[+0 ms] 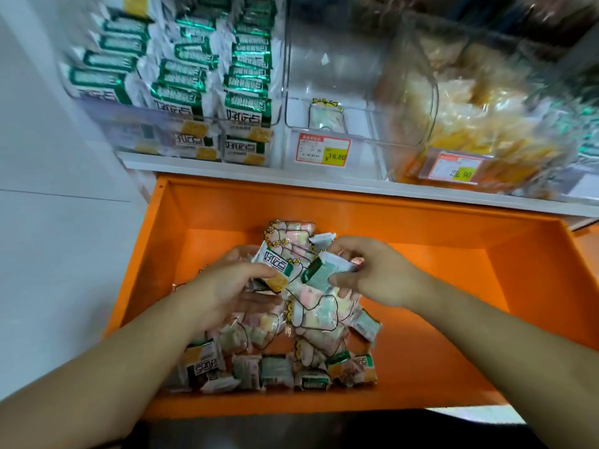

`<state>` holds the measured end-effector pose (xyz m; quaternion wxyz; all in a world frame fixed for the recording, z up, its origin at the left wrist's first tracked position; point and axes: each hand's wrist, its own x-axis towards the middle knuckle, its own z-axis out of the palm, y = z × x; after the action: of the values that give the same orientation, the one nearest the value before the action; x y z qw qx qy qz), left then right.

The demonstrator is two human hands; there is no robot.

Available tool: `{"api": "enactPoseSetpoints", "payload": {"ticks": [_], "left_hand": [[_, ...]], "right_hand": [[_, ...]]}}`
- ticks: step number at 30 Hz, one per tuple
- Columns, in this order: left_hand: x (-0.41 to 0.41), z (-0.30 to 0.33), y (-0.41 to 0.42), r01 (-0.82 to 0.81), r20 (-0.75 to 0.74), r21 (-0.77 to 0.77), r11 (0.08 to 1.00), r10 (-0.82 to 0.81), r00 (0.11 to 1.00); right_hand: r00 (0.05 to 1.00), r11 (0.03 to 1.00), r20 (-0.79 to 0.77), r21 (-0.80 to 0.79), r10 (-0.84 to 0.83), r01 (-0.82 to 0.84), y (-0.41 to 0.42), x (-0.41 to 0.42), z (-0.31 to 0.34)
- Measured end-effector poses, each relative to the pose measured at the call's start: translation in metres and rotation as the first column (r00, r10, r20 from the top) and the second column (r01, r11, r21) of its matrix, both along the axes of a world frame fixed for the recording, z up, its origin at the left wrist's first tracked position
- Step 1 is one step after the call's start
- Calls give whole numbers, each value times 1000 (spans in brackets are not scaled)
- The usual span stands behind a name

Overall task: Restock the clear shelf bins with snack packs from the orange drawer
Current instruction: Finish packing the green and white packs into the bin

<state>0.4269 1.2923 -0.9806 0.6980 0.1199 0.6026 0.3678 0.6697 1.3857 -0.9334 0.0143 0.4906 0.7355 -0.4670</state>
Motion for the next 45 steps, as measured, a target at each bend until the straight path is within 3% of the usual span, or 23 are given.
{"api": "enactPoseSetpoints", "payload": {"ticks": [3,8,17,21,24,26,28,31,33,41,45], "left_hand": [[4,27,-5,-11,60,60,998,8,998],[19,61,-16,1,149,168,986,-27,988],[25,63,-26,-93,335,197,976,22,942],[31,48,-17,-4,229,217,976,-47,972],[41,33,-9,-40,187,146,989,12,982],[46,26,-5,-57,136,113,992,41,990],[50,13,1,-57,116,81,995,47,992],[53,-5,6,-62,118,7,998,61,991],[54,-18,8,-60,105,-33,998,63,992],[61,-37,12,53,39,-21,998,-52,998],[56,-44,13,30,13,-12,999,-29,999]], "right_hand": [[956,991,-272,32,-113,126,-12,0,46],[889,991,-438,-30,-134,134,-36,7,73],[926,983,-365,110,-101,150,-41,-6,65],[916,991,-397,83,-61,102,-42,-14,52],[885,982,-433,5,-169,189,-31,-8,31],[886,950,-346,-62,-308,306,-17,7,10],[937,942,-100,-34,-334,333,-2,30,-19],[927,972,319,-58,-196,225,10,67,-74],[874,986,478,-88,-86,145,11,85,-107],[764,997,646,-69,15,39,16,86,-160],[822,983,564,-181,78,31,30,55,-129]]}}
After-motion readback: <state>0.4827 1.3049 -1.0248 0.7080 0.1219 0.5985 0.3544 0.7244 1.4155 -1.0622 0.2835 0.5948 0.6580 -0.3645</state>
